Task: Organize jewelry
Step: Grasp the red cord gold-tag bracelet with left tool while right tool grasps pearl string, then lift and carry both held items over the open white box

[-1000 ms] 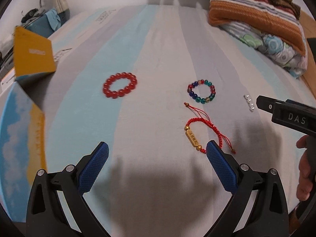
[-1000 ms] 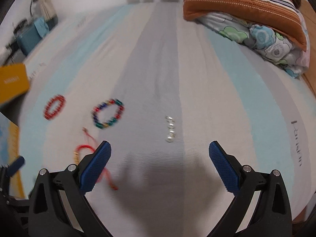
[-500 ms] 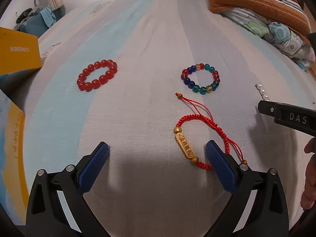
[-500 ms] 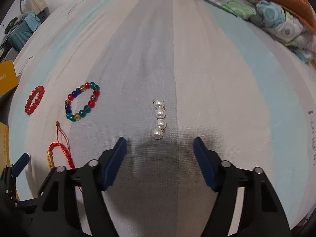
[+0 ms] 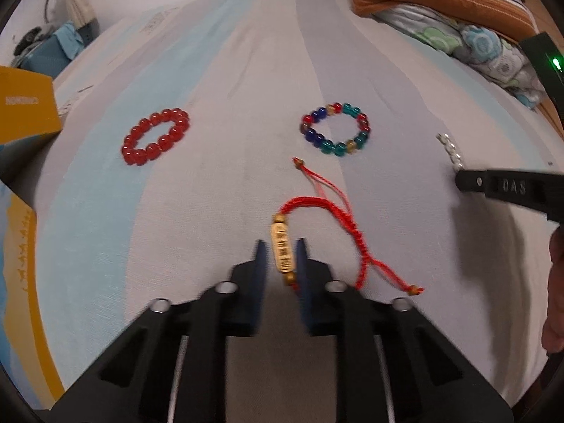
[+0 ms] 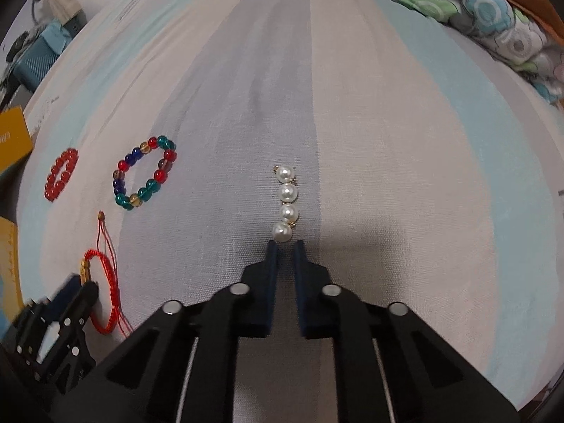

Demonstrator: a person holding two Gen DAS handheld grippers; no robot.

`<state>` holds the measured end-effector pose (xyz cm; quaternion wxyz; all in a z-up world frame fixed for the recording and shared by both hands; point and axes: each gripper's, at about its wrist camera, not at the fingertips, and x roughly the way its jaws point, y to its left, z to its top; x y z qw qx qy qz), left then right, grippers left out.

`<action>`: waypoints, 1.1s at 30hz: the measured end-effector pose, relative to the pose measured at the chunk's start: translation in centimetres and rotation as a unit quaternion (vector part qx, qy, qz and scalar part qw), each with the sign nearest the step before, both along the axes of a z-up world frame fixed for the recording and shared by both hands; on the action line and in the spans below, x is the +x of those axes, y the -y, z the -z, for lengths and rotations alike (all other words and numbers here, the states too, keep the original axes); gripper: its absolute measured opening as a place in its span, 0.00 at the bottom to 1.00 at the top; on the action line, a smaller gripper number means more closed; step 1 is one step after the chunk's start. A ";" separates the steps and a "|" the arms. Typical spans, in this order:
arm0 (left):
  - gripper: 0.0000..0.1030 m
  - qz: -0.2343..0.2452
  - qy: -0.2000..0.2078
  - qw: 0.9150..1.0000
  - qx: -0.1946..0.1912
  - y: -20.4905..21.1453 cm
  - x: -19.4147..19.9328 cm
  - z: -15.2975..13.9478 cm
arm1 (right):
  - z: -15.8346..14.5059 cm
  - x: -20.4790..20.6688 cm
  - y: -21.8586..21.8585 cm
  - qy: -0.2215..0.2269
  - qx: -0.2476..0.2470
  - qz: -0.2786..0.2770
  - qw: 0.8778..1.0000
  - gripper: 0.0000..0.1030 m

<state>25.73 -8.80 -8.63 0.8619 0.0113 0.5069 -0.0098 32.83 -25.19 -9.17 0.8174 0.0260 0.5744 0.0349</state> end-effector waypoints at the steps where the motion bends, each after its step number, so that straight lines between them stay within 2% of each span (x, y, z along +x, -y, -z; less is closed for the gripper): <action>1: 0.07 0.003 -0.001 1.000 -0.003 0.0 -0.1 0.0 | -0.1 -0.1 0.0 0.000 0.002 0.001 1.000 0.05; 10: 0.07 0.013 -0.003 1.000 -0.018 0.3 -0.8 -0.8 | -1.4 -0.4 -0.1 0.013 0.010 0.002 1.000 0.03; 15: 0.07 0.013 -0.004 1.000 -0.023 -0.1 -1.6 -1.5 | -3.4 -1.4 -0.8 0.040 -0.012 -0.005 0.999 0.03; 23: 0.07 0.009 -0.001 0.999 -0.031 -0.3 -2.4 -2.8 | -5.7 -2.4 -1.7 0.069 -0.019 -0.014 0.997 0.03; 33: 0.07 -0.003 0.005 1.000 -0.020 -1.5 -3.3 -4.6 | -7.7 -5.7 -2.3 0.088 -0.011 -0.024 0.996 0.03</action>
